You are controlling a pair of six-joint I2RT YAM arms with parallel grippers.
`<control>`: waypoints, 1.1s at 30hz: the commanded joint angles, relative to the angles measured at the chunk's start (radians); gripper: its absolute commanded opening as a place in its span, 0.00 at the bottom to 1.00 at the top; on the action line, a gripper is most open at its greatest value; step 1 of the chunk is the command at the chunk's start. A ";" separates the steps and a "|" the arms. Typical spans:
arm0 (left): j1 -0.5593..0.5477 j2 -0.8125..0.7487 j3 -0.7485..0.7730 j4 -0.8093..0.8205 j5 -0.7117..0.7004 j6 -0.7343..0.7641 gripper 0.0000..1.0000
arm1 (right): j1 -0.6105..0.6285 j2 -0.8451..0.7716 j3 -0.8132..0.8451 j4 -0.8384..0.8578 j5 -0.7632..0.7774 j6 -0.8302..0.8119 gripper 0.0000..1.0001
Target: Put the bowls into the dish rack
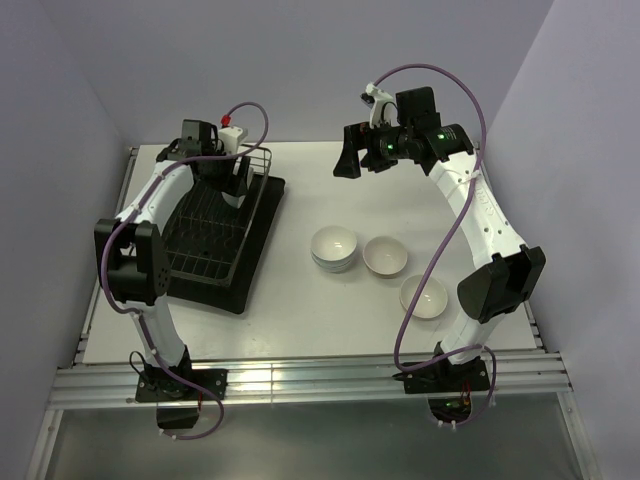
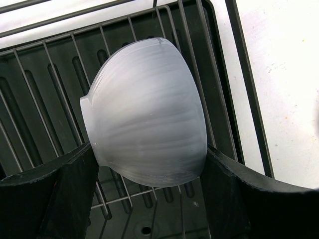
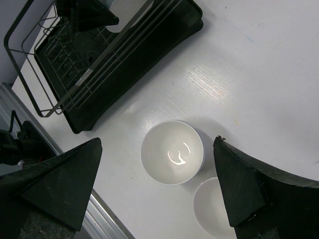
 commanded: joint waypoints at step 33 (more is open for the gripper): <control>-0.046 -0.101 0.074 -0.079 0.098 -0.018 0.93 | -0.007 -0.022 0.003 -0.003 0.002 -0.017 1.00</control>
